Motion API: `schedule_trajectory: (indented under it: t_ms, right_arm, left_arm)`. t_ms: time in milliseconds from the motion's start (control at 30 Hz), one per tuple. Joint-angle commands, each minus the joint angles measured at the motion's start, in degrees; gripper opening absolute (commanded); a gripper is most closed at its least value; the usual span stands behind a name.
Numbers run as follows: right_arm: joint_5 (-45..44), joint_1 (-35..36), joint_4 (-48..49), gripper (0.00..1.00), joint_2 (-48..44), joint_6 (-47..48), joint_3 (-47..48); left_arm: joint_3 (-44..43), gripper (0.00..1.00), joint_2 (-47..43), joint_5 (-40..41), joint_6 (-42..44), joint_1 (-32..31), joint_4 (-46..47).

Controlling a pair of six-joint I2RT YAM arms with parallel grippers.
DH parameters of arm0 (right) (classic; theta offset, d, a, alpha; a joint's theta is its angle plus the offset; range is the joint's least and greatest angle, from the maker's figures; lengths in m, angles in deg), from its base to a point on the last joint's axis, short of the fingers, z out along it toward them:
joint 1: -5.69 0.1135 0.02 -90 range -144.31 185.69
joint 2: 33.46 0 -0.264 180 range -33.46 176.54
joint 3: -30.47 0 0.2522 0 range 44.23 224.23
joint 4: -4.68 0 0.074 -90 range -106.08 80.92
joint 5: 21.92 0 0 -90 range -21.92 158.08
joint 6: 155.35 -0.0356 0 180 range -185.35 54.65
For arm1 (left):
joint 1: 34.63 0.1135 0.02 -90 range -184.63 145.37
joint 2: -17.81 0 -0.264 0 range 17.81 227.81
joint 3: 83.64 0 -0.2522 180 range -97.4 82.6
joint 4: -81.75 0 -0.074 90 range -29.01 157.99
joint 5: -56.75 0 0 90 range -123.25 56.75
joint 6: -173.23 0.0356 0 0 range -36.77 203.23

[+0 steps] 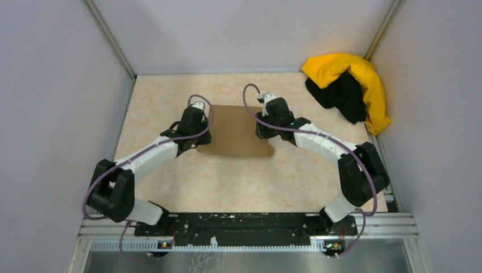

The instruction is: Fold the paper box

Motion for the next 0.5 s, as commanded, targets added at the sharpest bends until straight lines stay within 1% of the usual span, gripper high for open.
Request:
schedule_trajectory:
  t_ms: [0,67,133,200,233,333,367,433,467]
  right_arm:
    - [2.74,-0.3,3.37,0.34,3.21,0.62,-1.69]
    - [3.01,-0.34,3.34,0.34,3.23,0.69,-2.13]
    - [2.36,-0.3,3.2,0.34,1.61,0.86,-2.63]
    - [2.03,-0.72,2.93,0.36,-1.18,1.07,-3.4]
    - [2.24,-1.23,3.18,0.38,-2.89,0.88,-3.97]
    - [3.76,-3.3,5.12,0.45,-8.38,-0.04,-7.63]
    - [4.42,-4.35,6.22,0.47,-10.22,-0.57,-9.24]
    - [6.31,-6.3,9.32,0.56,-13.52,-2.23,-13.0]
    - [7.84,-7.63,11.19,0.61,-15.1,-3.51,-14.76]
  left_arm:
    - [3.84,0.28,4.14,-3.17,-1.17,1.46,3.9]
    - [3.98,0.27,5.24,-4.25,-1.33,1.72,3.76]
    - [3.89,0.28,4.04,-4.51,-1.38,1.74,2.81]
    - [3.9,0.31,1.15,-3.67,-1.08,1.85,1.88]
    - [3.85,0.34,-0.63,-3.11,-0.81,2.01,1.25]
    - [2.94,0.54,-5.13,-2.1,0.0,2.92,-1.22]
    - [2.85,0.62,-6.5,-1.74,0.22,3.26,-1.69]
    - [3.39,0.79,-8.56,-1.32,0.58,4.07,-1.06]
    - [3.77,0.95,-9.09,-1.5,0.55,4.68,-0.42]
